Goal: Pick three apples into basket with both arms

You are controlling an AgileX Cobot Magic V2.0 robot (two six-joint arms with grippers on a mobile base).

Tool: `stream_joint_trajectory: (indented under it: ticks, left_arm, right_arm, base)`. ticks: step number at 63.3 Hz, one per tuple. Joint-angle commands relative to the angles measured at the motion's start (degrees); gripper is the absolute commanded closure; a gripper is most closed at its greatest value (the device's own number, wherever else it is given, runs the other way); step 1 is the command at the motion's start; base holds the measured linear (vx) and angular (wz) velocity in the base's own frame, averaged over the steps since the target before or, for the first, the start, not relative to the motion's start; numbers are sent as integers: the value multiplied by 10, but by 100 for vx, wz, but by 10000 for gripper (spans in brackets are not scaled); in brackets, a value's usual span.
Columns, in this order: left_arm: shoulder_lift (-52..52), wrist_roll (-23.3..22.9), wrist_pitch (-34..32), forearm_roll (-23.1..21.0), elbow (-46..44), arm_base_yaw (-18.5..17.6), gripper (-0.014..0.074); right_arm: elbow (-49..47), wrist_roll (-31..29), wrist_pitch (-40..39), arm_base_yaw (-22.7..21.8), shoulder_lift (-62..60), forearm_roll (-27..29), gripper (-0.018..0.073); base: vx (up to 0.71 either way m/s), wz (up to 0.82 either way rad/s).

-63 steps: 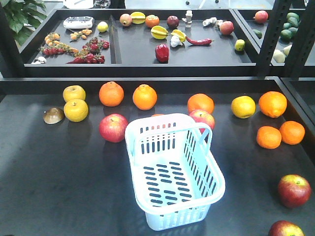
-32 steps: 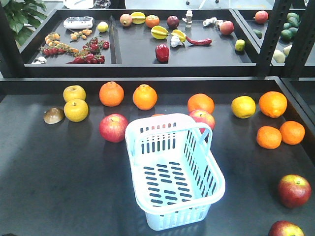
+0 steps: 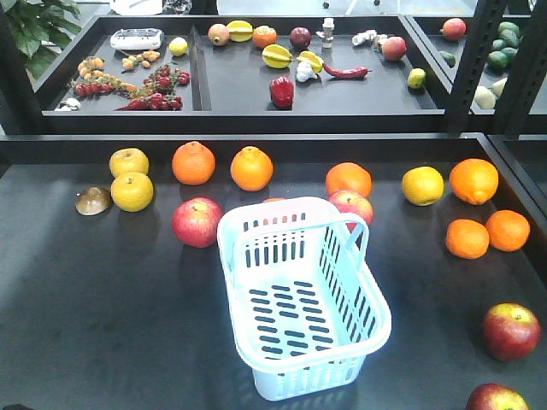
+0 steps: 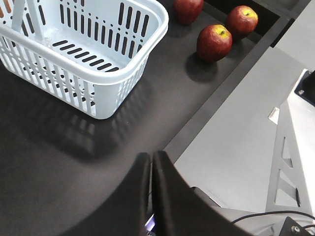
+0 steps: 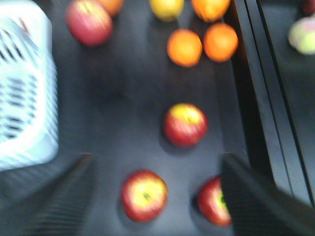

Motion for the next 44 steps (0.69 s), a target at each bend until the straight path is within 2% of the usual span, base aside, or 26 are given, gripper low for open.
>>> stream_joint_trajectory:
  ticks: [1,8,19,28,34,44]
  left_arm:
    - [0,-2,-28,-24,-13,-2,602]
    - [0,-2,-27,-25,-13,-2,602]
    - [0,-2,-27,-26,-13,-2,602]
    - [0,-2,-26,-28,-13,-2,602]
    - [0,-2,-26,-32,-13,-2,602]
    - [0,-2,-23,-41,-13,-2,602]
  right_arm:
    - [-13,5,-25,2,31,-19,-168]
    - [-17,14,3,2,79,-16,-164]
    - [-57,15,103,2,197,-13,-125]
    - [-87,0,110,-3,275,5,-105]
    - [-98,-22,100,-30,317,40,-103]
    - [-97,-78,64,-116,376,100,-99]
  base:
    - [0,0]
    - [0,0]
    - [0,0]
    - [0,0]
    - [0,0]
    - [0,0]
